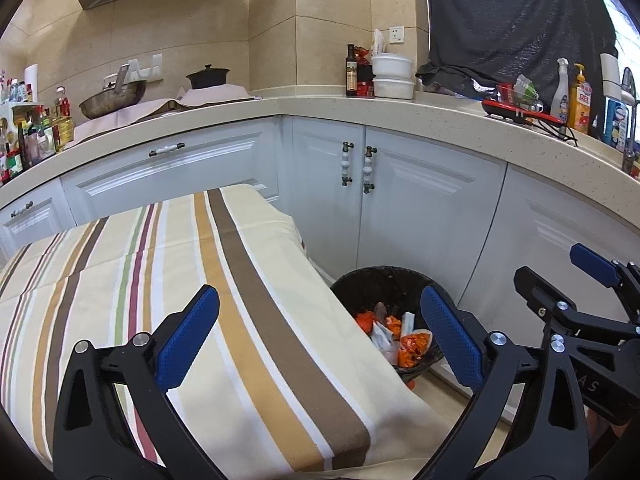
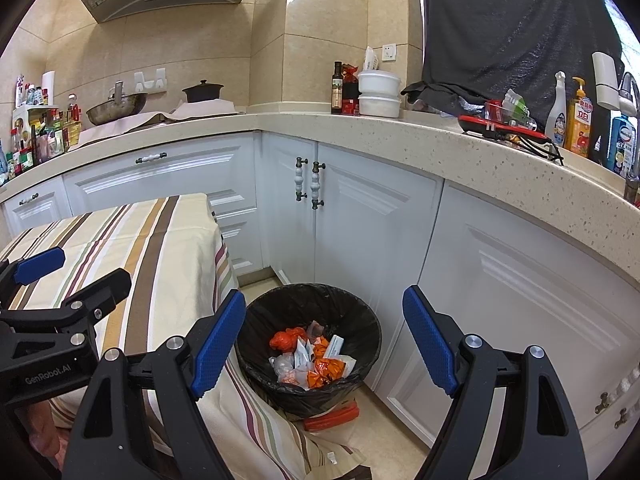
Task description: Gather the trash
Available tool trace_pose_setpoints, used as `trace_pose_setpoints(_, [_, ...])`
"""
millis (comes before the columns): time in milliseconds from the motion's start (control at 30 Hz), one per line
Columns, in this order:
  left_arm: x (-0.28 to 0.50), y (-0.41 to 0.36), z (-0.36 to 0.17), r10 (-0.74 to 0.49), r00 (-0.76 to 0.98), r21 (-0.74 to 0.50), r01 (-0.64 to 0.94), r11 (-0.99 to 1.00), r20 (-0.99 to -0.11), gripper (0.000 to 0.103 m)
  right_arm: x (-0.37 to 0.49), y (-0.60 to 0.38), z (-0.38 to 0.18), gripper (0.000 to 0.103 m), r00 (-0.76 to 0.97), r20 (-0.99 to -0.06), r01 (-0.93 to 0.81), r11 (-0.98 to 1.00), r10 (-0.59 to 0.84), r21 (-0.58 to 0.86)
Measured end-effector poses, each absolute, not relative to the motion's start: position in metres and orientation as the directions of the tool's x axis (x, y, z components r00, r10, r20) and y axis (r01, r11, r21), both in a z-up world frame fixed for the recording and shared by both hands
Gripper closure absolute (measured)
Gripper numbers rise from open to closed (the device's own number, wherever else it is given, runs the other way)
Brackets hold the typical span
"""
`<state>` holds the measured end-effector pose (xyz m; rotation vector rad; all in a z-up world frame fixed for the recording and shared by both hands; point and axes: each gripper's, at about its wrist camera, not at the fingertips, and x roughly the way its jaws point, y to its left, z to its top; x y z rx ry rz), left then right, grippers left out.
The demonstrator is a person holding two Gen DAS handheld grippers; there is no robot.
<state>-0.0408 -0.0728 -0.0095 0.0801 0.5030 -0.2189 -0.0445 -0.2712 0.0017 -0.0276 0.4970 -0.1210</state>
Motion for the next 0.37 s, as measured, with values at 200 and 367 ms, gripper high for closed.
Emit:
trace_pose_setpoints(200, [-0.025,-0.057,-0.007,-0.138,0.854,0.052,0.188,0.981,-0.502,0.005,-0.032,-0.266,0.006,0.022,0.878,-0.47,0.07,0.996,-0.085,-0.049])
trace_pose_setpoints(367, [-0.002,-0.016,-0.006,-0.047,0.843,0.032,0.076,0.997,-0.536,0.005,-0.001,-0.245,0.008,0.02,0.874,-0.485,-0.04,0.999,0.037,0.003])
